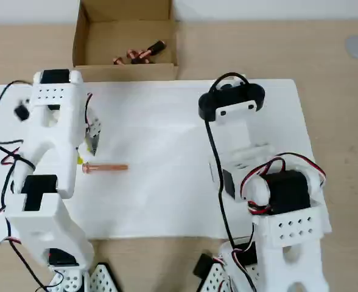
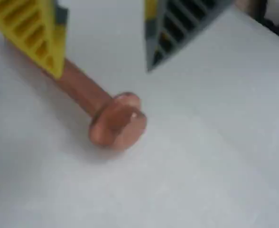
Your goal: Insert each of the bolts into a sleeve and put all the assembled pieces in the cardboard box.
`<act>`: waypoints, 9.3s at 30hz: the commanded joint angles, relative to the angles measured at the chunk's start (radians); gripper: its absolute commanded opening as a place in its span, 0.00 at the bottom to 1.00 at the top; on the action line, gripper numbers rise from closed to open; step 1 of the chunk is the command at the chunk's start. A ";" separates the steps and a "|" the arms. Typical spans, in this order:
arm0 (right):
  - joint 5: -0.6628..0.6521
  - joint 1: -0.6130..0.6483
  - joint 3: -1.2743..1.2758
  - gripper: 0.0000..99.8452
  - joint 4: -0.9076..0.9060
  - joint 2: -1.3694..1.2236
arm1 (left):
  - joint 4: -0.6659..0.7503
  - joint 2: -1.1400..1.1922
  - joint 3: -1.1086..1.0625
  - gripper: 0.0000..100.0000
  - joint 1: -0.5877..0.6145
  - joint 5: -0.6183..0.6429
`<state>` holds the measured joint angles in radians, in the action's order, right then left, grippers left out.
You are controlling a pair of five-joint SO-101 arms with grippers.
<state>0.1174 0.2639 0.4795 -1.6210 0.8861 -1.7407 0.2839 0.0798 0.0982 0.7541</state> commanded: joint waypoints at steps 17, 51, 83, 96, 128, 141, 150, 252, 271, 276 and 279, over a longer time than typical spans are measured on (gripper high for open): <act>0.000 -0.016 0.002 0.25 0.017 0.007 | -0.011 -0.027 -0.147 0.13 0.028 0.235; -0.003 -0.016 0.002 0.25 0.017 0.007 | 0.026 -0.295 -0.267 0.41 0.020 0.453; -0.006 -0.016 0.002 0.25 0.017 0.007 | -0.012 0.151 0.009 0.41 -0.069 0.574; -0.006 -0.016 0.002 0.25 0.017 0.007 | -0.012 0.064 -0.043 0.30 0.006 0.598; -0.006 -0.016 0.045 0.25 0.018 0.007 | -0.014 -0.438 -0.074 0.12 -0.055 0.115; 0.000 -0.015 0.041 0.25 0.018 0.012 | 0.020 -0.628 -0.471 0.12 -0.041 -1.042; 0.000 -0.013 0.041 0.25 0.018 0.012 | 0.207 -0.627 -0.661 0.12 -0.112 -1.361; 0.000 -0.018 0.047 0.25 0.017 0.007 | 0.063 0.257 0.368 0.12 -0.038 -2.432; 0.000 -0.018 0.047 0.25 0.057 0.007 | -0.012 -0.010 0.423 0.14 -0.014 -0.325; -0.005 -0.018 0.047 0.25 0.064 0.007 | -0.012 -0.047 0.282 0.14 0.005 -0.031; -0.005 -0.018 0.047 0.25 0.061 0.007 | -0.012 -0.062 0.155 0.14 0.023 0.077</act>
<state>0.1174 0.2639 0.5255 -1.5719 0.8861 -1.7423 0.2885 0.3145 0.0951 0.6958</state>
